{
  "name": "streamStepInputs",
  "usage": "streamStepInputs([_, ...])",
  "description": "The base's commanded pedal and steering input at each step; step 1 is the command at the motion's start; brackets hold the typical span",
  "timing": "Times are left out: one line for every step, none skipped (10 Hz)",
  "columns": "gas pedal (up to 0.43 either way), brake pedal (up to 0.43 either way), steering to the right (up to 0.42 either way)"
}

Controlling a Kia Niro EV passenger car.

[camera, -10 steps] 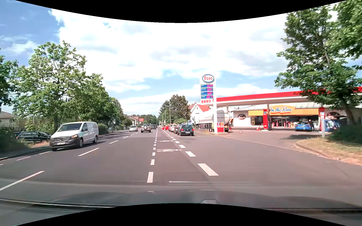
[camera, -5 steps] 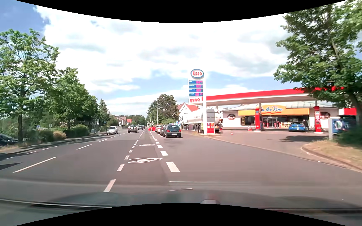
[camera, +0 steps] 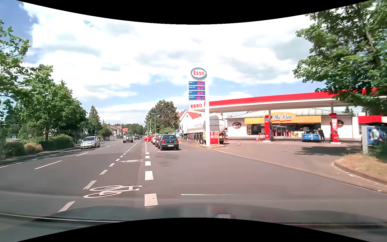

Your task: Follow the waypoints while adhering to traffic rules and regulations

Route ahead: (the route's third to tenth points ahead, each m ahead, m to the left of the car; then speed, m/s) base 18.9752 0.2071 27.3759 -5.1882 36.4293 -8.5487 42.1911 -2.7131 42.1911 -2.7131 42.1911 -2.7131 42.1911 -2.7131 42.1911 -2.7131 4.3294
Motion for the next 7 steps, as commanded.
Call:
streamStepInputs([0.0,0.0,0.127])
streamStepInputs([0.0,0.0,0.131])
streamStepInputs([0.0,0.0,0.137])
streamStepInputs([0.0,0.0,0.14])
streamStepInputs([0.0,0.0,0.14])
streamStepInputs([0.0,0.0,0.141])
streamStepInputs([0.0,0.0,0.142])
